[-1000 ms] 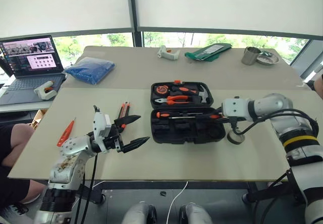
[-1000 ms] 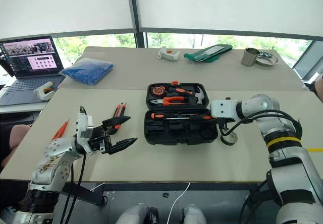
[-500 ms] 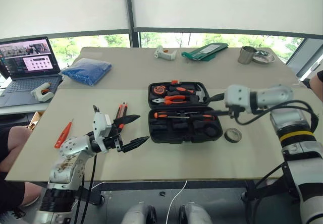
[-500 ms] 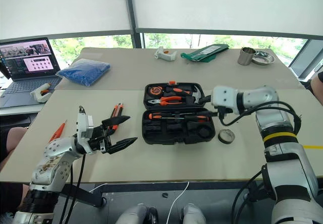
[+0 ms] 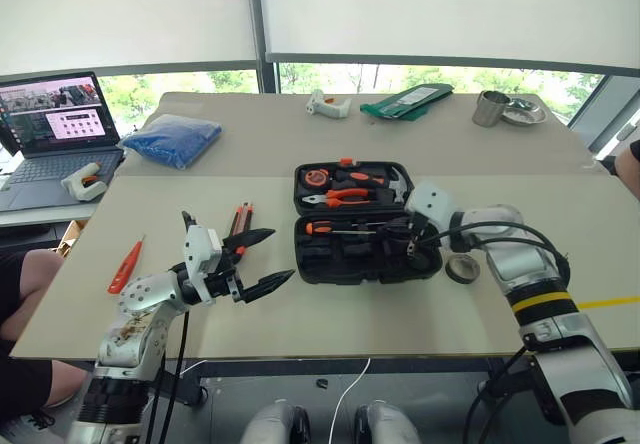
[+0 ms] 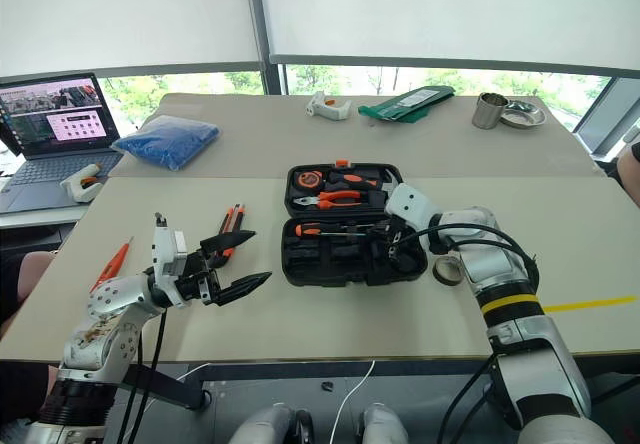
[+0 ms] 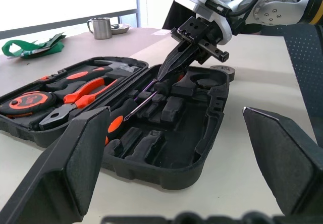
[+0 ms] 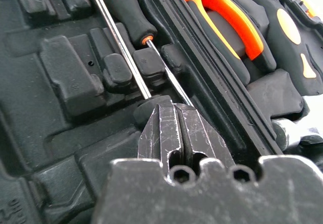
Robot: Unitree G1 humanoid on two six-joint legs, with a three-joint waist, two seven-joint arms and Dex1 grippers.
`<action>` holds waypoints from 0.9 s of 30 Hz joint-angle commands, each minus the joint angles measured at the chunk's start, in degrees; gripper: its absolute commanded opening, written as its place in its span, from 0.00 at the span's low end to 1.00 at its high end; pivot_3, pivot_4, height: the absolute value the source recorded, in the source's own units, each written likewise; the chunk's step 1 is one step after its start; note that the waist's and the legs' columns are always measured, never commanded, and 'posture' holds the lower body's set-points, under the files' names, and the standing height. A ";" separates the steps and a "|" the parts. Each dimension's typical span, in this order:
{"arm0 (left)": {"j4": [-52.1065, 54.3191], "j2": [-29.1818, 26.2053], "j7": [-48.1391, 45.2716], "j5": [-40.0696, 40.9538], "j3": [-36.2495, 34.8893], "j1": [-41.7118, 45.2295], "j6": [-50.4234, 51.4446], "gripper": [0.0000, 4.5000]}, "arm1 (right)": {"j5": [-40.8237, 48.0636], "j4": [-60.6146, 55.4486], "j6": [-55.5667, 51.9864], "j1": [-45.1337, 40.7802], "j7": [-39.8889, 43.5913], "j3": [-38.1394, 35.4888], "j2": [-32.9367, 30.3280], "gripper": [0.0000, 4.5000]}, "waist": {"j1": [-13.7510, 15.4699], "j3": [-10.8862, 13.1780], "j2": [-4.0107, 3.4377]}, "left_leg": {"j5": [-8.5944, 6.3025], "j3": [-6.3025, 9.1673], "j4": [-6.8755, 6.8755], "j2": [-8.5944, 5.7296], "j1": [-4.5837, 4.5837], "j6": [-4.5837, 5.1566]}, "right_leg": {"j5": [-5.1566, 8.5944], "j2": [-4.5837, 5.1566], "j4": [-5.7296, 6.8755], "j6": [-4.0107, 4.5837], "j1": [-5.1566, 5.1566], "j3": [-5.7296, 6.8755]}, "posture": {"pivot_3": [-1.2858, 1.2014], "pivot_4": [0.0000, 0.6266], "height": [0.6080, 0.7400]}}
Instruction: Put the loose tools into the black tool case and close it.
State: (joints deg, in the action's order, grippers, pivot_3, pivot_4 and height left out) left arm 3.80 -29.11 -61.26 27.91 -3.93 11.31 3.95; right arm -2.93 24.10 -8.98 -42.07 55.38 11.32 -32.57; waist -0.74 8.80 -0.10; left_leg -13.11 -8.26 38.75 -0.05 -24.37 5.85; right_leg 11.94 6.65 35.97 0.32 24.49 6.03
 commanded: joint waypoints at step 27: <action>-0.69 -5.01 7.65 1.62 -19.99 -15.76 -2.13 1.00 | 26.50 -25.97 0.86 20.69 8.57 -22.02 -4.59 0.47 | 0.50 0.02 0.03 | -0.01 0.05 -0.59 0.04 0.13 -0.07 | 0.05 -0.02 -0.32 0.07 -0.04 0.07 | 0.52 0.24 1.00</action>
State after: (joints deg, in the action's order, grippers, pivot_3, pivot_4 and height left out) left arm 2.01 -33.65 -55.07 29.21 -20.58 -3.22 3.72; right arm 18.90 3.10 -7.69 -23.37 63.50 -7.35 -36.83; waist -0.25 8.81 -0.07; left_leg -13.16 -8.20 38.15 -0.02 -24.25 5.80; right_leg 11.99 6.63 35.60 0.39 24.44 6.09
